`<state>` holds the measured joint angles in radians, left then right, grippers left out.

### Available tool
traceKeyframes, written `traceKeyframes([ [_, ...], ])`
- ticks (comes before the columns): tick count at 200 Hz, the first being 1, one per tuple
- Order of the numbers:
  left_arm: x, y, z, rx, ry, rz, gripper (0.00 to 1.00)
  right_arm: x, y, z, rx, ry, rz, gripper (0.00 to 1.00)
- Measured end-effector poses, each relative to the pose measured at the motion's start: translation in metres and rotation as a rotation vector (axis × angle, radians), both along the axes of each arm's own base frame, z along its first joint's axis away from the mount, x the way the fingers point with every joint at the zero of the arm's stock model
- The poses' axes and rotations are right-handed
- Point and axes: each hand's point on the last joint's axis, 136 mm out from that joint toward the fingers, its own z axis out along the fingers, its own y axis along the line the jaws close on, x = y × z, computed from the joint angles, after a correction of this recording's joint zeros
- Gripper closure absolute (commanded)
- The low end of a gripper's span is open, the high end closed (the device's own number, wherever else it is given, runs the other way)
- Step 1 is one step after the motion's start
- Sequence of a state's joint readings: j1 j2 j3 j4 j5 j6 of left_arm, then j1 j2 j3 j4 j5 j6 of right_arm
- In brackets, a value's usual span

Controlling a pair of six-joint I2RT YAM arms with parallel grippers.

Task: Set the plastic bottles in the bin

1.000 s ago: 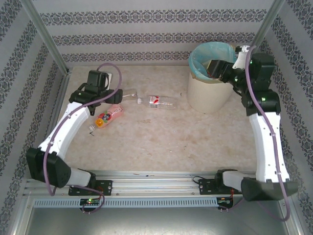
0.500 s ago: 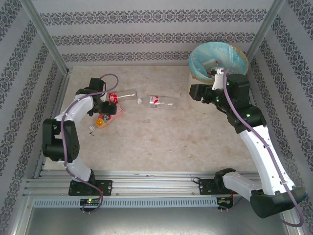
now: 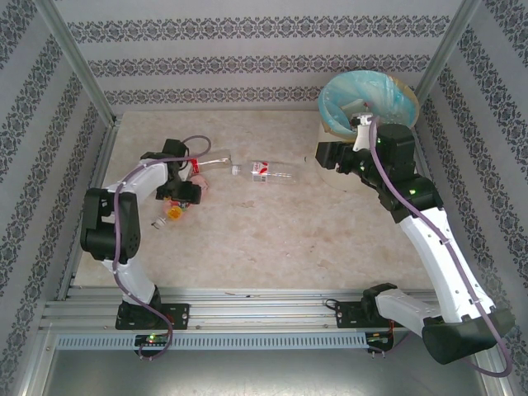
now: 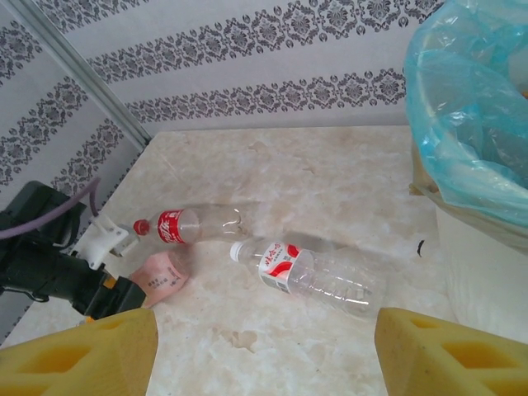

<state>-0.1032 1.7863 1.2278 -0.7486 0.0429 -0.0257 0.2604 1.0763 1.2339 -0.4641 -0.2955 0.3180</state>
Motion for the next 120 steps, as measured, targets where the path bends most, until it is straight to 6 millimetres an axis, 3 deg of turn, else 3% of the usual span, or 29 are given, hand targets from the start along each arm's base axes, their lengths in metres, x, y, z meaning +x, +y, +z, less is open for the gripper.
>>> traceKeyframes([
  [30, -0.018, -0.017, -0.016, -0.009, 0.067, -0.049, 0.17, -0.001, -0.002, 0.000, -0.006, -0.015, -0.004, 0.27],
  [81, -0.033, -0.052, -0.018, -0.098, 0.115, -0.120, 0.32, -0.010, -0.006, -0.004, -0.009, -0.032, -0.014, 0.26],
  [100, -0.040, -0.060, -0.011, -0.123, 0.105, -0.137, 0.36, -0.012, -0.006, -0.002, -0.007, -0.038, -0.014, 0.26],
  [120, -0.042, -0.065, 0.015, -0.159, 0.043, -0.148, 0.38, -0.015, -0.007, -0.003, 0.000, -0.048, -0.015, 0.27],
])
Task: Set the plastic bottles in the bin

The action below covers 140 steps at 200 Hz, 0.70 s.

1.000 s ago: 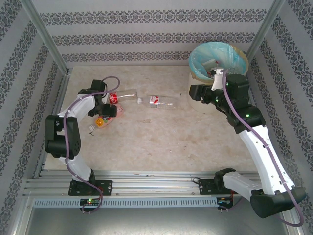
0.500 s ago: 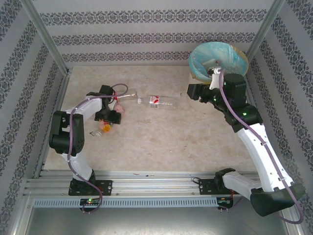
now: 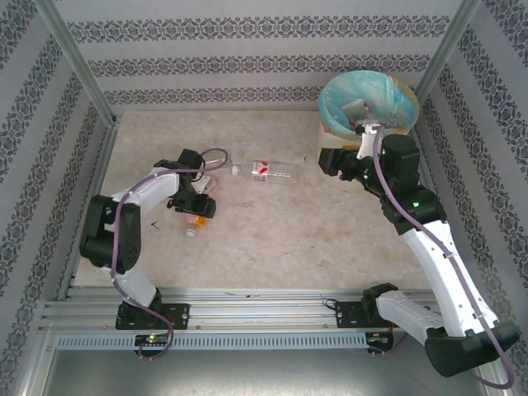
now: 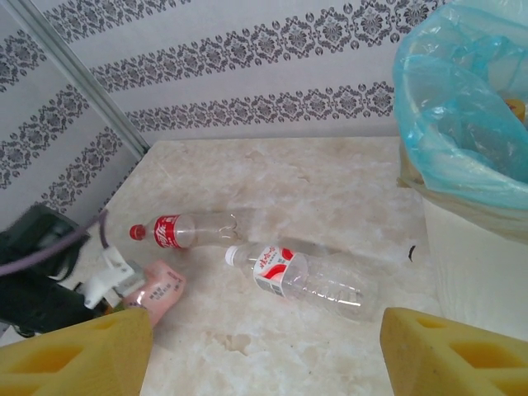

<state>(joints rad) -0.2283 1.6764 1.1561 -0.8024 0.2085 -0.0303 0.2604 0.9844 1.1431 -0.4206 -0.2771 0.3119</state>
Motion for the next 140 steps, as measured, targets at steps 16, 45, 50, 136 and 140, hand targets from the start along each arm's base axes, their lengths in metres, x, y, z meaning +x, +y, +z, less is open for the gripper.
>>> traceKeyframes([
  [16, 0.004, -0.005, 0.031, -0.044, -0.092, -0.004, 0.38, -0.004, 0.002, 0.001, 0.014, -0.002, 0.006, 0.28],
  [45, 0.009, -0.025, 0.097, -0.127, -0.299, -0.054, 0.39, -0.017, 0.020, 0.010, 0.039, -0.024, 0.074, 0.27],
  [50, 0.009, -0.032, 0.110, -0.144, -0.339, -0.074, 0.39, -0.021, 0.025, 0.012, 0.042, -0.030, 0.093, 0.27],
  [136, 0.003, -0.146, 0.247, -0.394, -0.814, -0.400, 0.59, -0.082, 0.067, 0.075, 0.081, -0.297, 0.321, 0.25],
  [140, 0.003, -0.149, 0.251, -0.404, -0.830, -0.407, 0.59, -0.083, 0.068, 0.077, 0.082, -0.306, 0.325, 0.24],
])
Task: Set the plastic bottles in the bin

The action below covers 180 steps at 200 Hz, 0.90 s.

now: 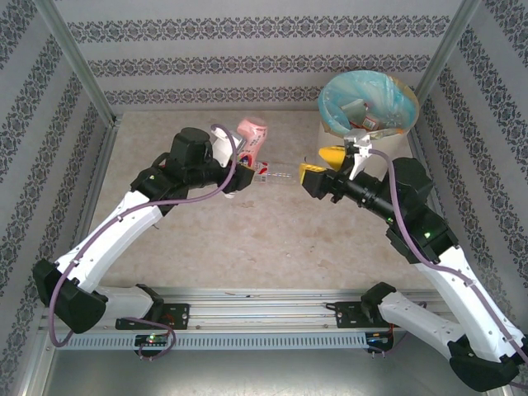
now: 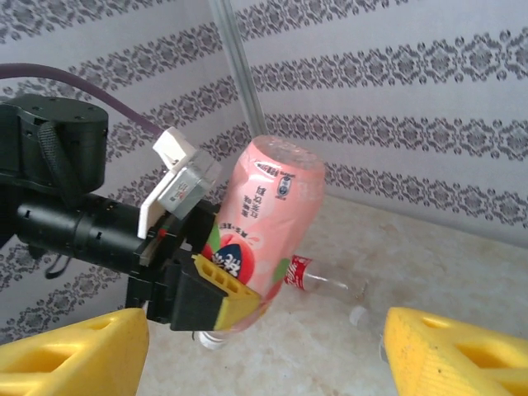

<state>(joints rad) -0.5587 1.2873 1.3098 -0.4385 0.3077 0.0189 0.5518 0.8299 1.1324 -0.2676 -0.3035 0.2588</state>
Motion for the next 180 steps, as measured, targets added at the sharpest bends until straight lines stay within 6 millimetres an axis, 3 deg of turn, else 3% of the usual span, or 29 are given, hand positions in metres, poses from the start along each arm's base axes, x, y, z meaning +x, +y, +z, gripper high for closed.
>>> traceKeyframes([
  [34, -0.010, -0.029, 0.030, -0.090, -0.121, -0.099, 0.59, -0.011, 0.005, 0.008, 0.016, -0.052, 0.035, 0.24],
  [53, -0.027, -0.039, 0.039, -0.134, -0.178, -0.179, 0.67, -0.017, 0.007, 0.010, 0.018, -0.079, 0.055, 0.24],
  [135, -0.093, -0.042, 0.055, -0.284, -0.314, -0.441, 0.98, -0.064, 0.038, 0.017, -0.009, -0.256, 0.278, 0.23],
  [180, -0.121, -0.042, 0.068, -0.336, -0.357, -0.554, 1.00, -0.071, 0.052, 0.019, -0.021, -0.328, 0.333, 0.16],
])
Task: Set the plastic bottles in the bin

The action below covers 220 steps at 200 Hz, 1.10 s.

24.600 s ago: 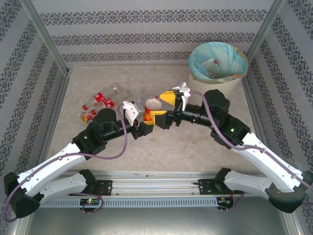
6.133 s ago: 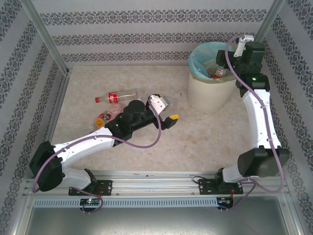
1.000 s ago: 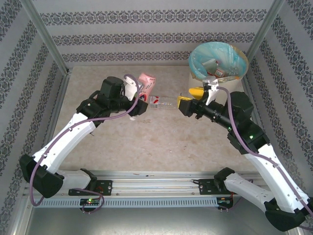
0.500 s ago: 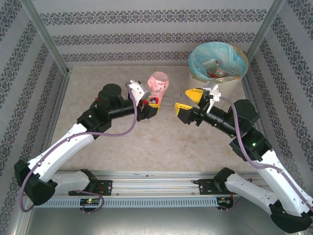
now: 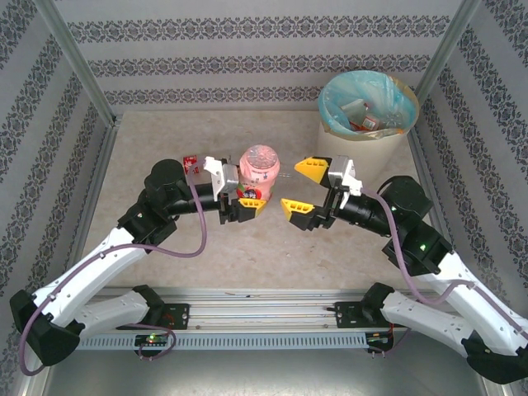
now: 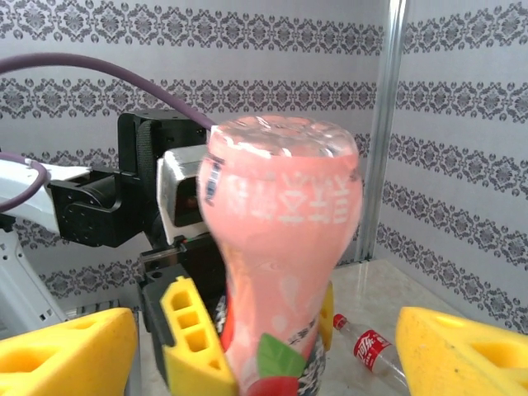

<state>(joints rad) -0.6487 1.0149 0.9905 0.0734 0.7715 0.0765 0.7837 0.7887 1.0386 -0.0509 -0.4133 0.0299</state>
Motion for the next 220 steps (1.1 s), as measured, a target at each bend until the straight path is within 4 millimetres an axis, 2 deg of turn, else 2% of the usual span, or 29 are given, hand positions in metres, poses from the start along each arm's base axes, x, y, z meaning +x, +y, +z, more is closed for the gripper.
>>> traceKeyframes([
  [61, -0.032, -0.011, -0.002, 0.023, -0.060, -0.114, 1.00, 0.006, 0.044, -0.016, -0.058, 0.039, 0.080, 0.16],
  [81, -0.037, -0.013, -0.006, 0.042, -0.076, -0.124, 1.00, 0.000, 0.054, -0.017, -0.069, 0.030, 0.121, 0.28],
  [107, -0.030, -0.012, -0.007, 0.055, -0.093, -0.079, 1.00, -0.004, 0.059, -0.018, -0.080, 0.023, 0.155, 0.43],
  [114, -0.028, -0.012, -0.007, 0.055, -0.095, -0.065, 0.95, -0.005, 0.059, -0.018, -0.080, 0.022, 0.157, 0.45],
  [122, -0.027, -0.011, -0.007, 0.056, -0.098, -0.054, 0.84, -0.005, 0.059, -0.018, -0.080, 0.023, 0.157, 0.46],
  [131, -0.026, -0.011, -0.006, 0.056, -0.102, -0.046, 0.62, -0.005, 0.059, -0.018, -0.080, 0.023, 0.155, 0.47],
  [146, -0.027, -0.010, -0.005, 0.053, -0.107, -0.037, 0.19, -0.005, 0.057, -0.018, -0.081, 0.022, 0.150, 0.49],
  [150, -0.027, -0.010, -0.006, 0.052, -0.113, -0.032, 0.11, -0.005, 0.057, -0.018, -0.084, 0.021, 0.146, 0.49],
  [157, -0.027, -0.009, -0.007, 0.050, -0.117, -0.022, 0.02, -0.003, 0.055, -0.017, -0.087, 0.022, 0.128, 0.51],
  [170, -0.025, -0.005, -0.011, 0.047, -0.125, 0.015, 0.00, 0.005, 0.050, -0.010, -0.089, 0.008, 0.070, 0.53],
  [185, -0.018, 0.002, -0.014, 0.042, -0.138, 0.080, 0.00, 0.015, 0.039, 0.008, -0.086, -0.024, -0.017, 0.55],
  [220, 0.007, 0.016, -0.011, 0.037, -0.183, 0.257, 0.00, 0.047, -0.005, 0.078, -0.050, -0.195, -0.317, 0.58],
])
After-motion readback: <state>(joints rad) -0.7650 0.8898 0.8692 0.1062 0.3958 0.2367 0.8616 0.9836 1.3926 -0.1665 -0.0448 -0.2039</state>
